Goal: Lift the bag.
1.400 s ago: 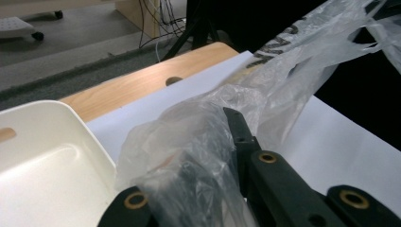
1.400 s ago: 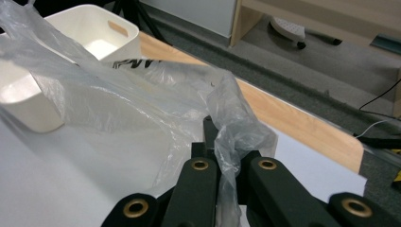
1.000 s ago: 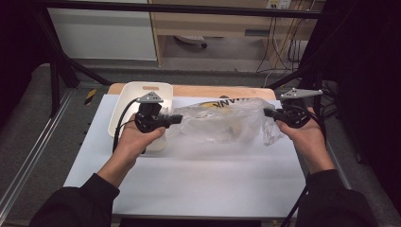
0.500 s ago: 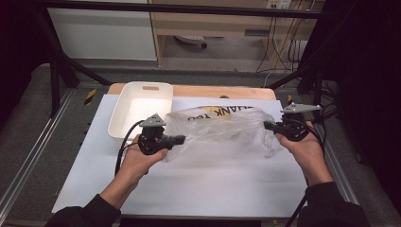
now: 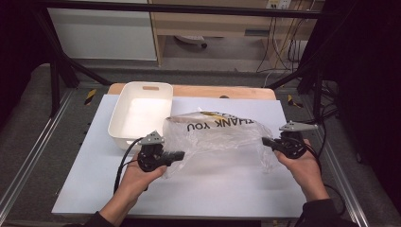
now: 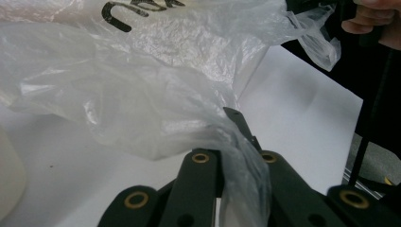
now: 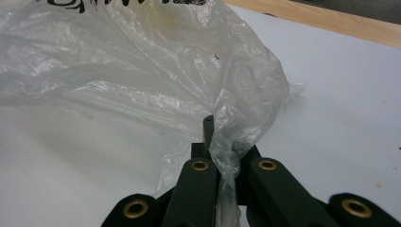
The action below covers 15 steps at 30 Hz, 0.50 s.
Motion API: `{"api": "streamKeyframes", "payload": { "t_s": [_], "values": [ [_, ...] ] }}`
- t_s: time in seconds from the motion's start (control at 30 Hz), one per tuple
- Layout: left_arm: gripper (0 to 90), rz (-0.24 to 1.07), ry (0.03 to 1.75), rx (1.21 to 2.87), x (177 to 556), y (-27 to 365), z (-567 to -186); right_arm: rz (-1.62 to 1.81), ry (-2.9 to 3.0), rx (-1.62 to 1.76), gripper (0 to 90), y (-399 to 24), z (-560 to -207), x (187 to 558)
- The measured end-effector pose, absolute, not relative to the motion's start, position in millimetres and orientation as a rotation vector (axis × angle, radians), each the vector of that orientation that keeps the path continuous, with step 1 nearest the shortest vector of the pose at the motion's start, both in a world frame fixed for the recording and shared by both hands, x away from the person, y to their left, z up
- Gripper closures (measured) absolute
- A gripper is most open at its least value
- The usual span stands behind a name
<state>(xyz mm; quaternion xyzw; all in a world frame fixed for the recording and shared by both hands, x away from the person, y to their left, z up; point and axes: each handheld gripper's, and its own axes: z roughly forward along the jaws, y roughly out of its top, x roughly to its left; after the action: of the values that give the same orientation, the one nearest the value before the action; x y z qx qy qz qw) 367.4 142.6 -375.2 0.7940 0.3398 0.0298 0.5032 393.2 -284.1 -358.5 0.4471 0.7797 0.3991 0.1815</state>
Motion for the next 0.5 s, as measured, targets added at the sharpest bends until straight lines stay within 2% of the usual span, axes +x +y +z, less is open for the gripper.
{"api": "streamKeyframes", "payload": {
  "t_s": [0.5],
  "values": [
    [90.0, 0.039, 0.823, 1.976, 350, 130, -409, 1.094, 2.223, 1.338, 90.0, -293, -392, 378]
  ]
}}
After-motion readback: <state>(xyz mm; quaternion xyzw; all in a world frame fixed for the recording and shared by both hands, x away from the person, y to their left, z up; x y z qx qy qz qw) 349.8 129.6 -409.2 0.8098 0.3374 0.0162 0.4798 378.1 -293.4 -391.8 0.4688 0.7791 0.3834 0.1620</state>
